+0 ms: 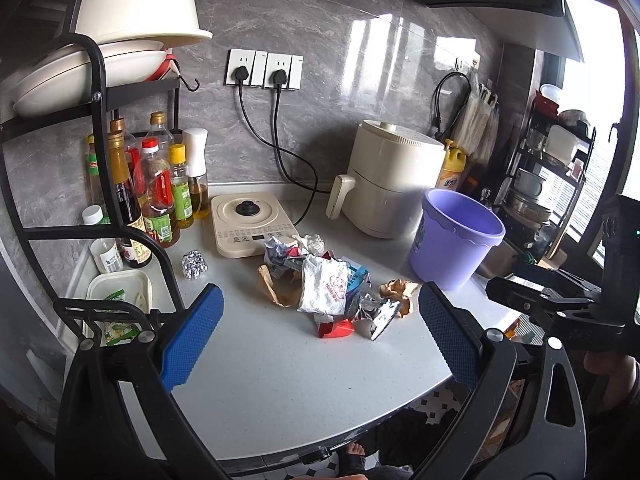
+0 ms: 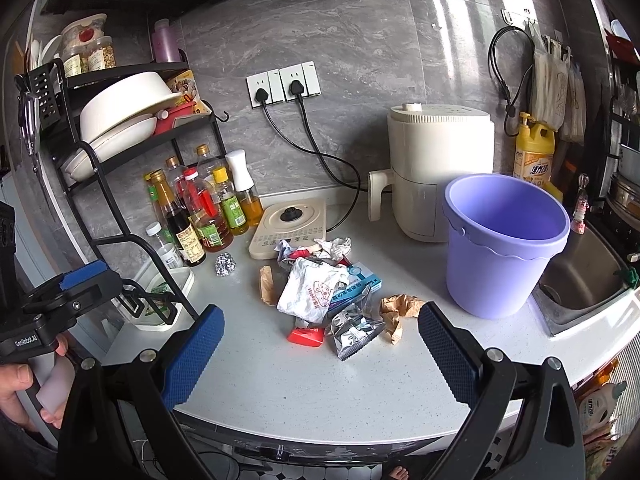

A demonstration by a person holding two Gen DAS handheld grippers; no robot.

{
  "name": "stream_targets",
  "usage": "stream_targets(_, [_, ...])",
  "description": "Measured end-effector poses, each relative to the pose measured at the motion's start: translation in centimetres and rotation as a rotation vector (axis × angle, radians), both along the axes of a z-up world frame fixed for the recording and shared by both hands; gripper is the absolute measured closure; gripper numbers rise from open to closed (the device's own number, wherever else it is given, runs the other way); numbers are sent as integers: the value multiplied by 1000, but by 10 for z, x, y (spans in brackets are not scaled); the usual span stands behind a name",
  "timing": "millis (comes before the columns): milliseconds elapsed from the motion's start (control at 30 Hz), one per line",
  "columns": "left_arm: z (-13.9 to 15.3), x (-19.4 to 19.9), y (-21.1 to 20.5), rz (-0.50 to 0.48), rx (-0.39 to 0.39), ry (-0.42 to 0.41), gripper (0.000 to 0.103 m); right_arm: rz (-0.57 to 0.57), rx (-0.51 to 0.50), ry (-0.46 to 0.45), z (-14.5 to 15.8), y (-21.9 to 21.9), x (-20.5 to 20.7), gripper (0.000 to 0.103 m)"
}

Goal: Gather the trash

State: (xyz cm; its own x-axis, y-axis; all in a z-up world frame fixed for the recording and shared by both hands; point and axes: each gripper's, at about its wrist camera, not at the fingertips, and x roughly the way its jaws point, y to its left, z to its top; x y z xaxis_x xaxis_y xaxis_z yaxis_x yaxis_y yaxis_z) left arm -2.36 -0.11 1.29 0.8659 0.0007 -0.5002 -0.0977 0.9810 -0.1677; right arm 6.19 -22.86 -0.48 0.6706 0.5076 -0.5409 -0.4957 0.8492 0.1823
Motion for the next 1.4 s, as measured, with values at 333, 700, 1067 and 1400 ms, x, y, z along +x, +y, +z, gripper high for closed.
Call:
stream_targets(333, [4, -3, 0, -9, -1, -9, 6, -13, 10, -15, 6, -1, -9, 8])
stream_targets(700, [4, -9, -2, -24, -5, -8, 6, -28, 11, -14, 5, 2, -16, 8])
stream_targets(1067, [4, -14, 1, -34, -6, -11, 6, -33, 4, -13, 5, 4, -20, 8])
stream_targets(1400, [4, -14, 4, -35, -15, -13, 6, -32, -1, -22, 7, 3, -24, 8])
